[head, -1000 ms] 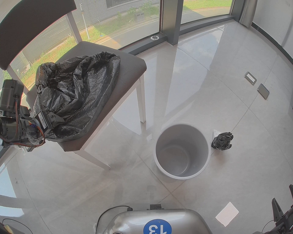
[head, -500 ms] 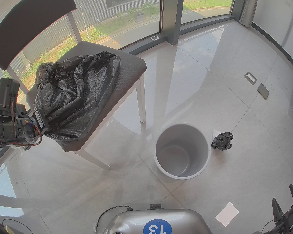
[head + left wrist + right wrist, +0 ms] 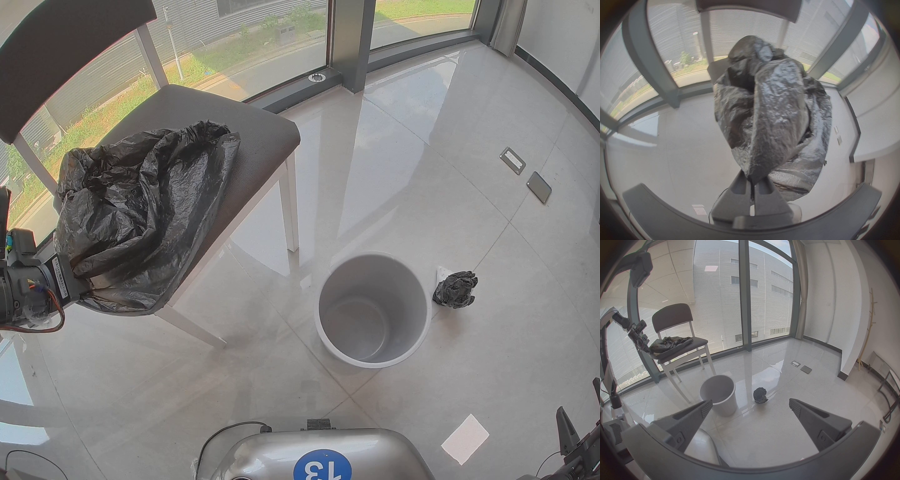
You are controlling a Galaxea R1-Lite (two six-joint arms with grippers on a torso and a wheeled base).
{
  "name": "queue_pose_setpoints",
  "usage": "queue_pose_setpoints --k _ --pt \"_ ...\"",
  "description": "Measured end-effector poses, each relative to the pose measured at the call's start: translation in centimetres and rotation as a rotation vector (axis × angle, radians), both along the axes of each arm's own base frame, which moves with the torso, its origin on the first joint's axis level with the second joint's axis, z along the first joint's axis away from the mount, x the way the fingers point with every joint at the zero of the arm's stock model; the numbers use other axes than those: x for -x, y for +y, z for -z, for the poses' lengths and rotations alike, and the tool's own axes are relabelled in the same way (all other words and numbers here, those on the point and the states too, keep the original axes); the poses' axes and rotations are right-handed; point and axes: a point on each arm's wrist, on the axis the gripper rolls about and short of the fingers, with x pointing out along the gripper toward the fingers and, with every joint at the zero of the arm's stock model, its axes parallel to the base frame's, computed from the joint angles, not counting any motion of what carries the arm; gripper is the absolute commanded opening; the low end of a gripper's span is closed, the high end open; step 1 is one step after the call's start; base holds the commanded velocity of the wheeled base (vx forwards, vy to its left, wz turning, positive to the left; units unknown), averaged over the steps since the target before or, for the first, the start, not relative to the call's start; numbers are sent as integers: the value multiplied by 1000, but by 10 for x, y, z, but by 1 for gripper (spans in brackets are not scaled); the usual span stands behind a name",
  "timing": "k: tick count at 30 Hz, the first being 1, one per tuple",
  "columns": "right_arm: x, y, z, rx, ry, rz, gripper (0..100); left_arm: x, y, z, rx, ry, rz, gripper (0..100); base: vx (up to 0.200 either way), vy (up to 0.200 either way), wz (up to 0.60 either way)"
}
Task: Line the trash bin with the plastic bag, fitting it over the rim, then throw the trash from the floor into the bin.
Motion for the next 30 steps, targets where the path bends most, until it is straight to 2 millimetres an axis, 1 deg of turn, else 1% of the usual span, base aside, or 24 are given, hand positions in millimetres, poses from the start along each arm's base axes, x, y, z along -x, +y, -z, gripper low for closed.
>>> queue_pose_setpoints --k 4,7,9,12,17,19,22,25,28,30 --pt "0 0 0 18 -1 -7 100 8 -5 -7 -30 -16 78 0 0 0 0" --pt "0 1 0 32 -3 -19 100 11 -12 -20 -63 -42 153 0 0 0 0" --pt "0 1 0 39 -4 -25 100 10 -17 -30 -88 -66 200 0 0 0 0" --pt "0 1 0 45 -5 -31 100 5 -23 -39 -122 -83 254 0 0 0 0" --pt "0 1 -1 24 -4 -32 100 -3 -28 -41 -132 -69 276 0 0 0 0" --pt "3 1 -10 -23 -27 -37 100 -5 -29 -40 -132 -64 280 0 0 0 0" --pt "6 1 -35 -104 -64 -58 100 -7 -30 -39 -129 -59 288 0 0 0 0" --pt "4 1 -56 -114 -52 -70 100 -8 -31 -38 -130 -56 295 0 0 0 0" --pt "-5 2 -77 -107 5 -73 100 -8 -32 -37 -139 -56 307 0 0 0 0" --pt "-17 3 -94 -99 79 -78 100 -8 -32 -37 -151 -56 318 0 0 0 0"
